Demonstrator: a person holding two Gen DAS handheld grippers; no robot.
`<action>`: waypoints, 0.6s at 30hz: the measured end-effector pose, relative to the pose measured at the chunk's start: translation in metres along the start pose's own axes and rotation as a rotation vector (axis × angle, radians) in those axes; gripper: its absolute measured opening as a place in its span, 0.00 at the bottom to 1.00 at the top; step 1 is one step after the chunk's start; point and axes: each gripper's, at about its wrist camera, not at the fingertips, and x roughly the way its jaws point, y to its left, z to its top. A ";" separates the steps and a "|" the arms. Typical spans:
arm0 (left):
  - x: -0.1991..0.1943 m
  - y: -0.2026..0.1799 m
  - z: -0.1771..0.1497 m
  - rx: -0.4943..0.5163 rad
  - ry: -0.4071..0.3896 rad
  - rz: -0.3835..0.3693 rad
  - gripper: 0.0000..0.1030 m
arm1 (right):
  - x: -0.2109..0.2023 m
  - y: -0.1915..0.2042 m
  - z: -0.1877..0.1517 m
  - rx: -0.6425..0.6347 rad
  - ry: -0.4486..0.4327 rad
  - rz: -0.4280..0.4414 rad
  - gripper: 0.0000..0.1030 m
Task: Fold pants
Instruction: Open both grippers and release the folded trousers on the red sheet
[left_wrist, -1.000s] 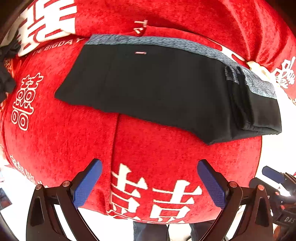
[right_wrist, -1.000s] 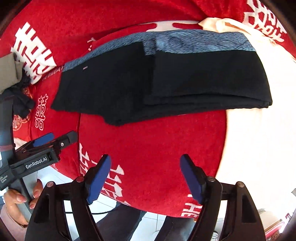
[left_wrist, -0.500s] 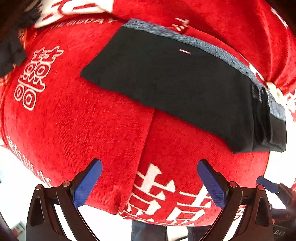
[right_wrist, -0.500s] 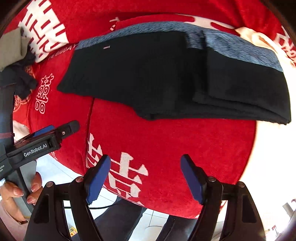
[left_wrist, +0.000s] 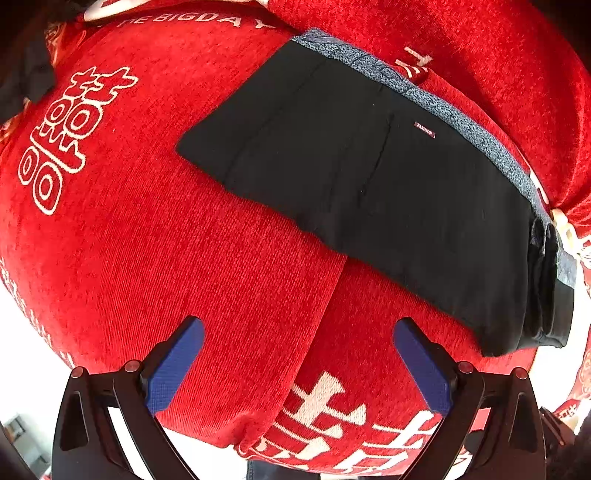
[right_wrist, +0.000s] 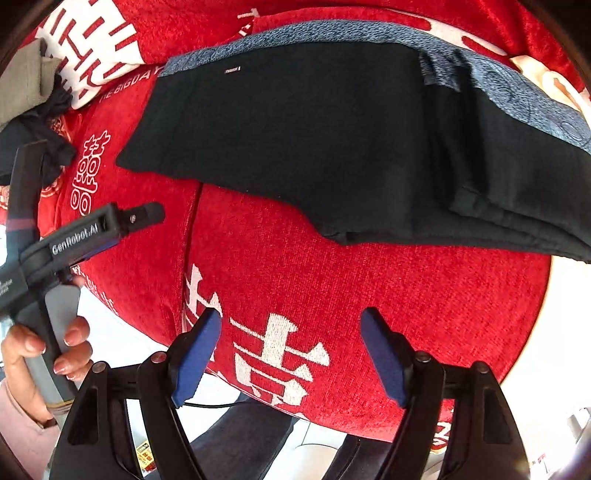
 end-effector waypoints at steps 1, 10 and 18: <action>0.000 0.001 0.001 -0.003 -0.005 -0.001 1.00 | 0.000 0.000 0.000 0.000 0.002 0.000 0.78; 0.003 0.017 0.024 -0.027 -0.055 -0.013 1.00 | -0.002 0.001 -0.001 -0.010 0.013 -0.013 0.78; 0.009 0.052 0.060 -0.133 -0.154 -0.159 1.00 | 0.000 0.001 0.001 -0.008 0.018 -0.014 0.78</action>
